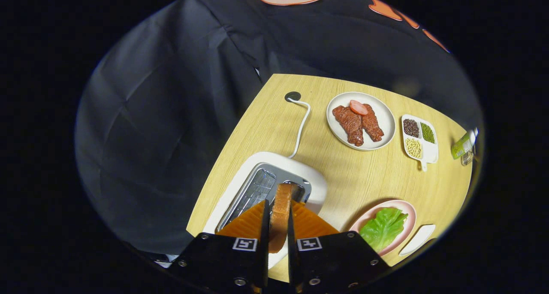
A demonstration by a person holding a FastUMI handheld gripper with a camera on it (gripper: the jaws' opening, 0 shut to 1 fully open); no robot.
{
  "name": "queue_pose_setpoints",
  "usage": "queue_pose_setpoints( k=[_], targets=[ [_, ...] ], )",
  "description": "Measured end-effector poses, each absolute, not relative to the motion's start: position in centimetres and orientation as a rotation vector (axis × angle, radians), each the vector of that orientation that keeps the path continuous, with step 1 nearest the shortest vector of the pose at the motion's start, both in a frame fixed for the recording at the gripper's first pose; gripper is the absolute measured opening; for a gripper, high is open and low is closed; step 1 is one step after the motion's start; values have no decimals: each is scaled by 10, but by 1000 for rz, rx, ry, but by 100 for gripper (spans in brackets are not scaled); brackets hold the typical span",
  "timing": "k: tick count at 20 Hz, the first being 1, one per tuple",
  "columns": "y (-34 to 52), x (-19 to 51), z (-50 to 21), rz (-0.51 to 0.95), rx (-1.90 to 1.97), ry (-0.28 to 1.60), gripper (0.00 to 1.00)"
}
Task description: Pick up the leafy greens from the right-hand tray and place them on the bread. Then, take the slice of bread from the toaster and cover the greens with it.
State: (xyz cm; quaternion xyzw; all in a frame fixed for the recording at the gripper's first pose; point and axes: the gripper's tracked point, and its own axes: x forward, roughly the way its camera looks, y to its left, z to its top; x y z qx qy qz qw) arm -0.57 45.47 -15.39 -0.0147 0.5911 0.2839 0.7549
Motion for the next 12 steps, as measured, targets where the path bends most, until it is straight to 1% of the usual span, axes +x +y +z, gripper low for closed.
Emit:
queue_pose_setpoints(
  k=[4, 12],
  targets=[
    [450, -6, -142, 659, 0, 1257, 15],
    [428, -2, -123, 697, 129, 1200, 15]
  ],
)
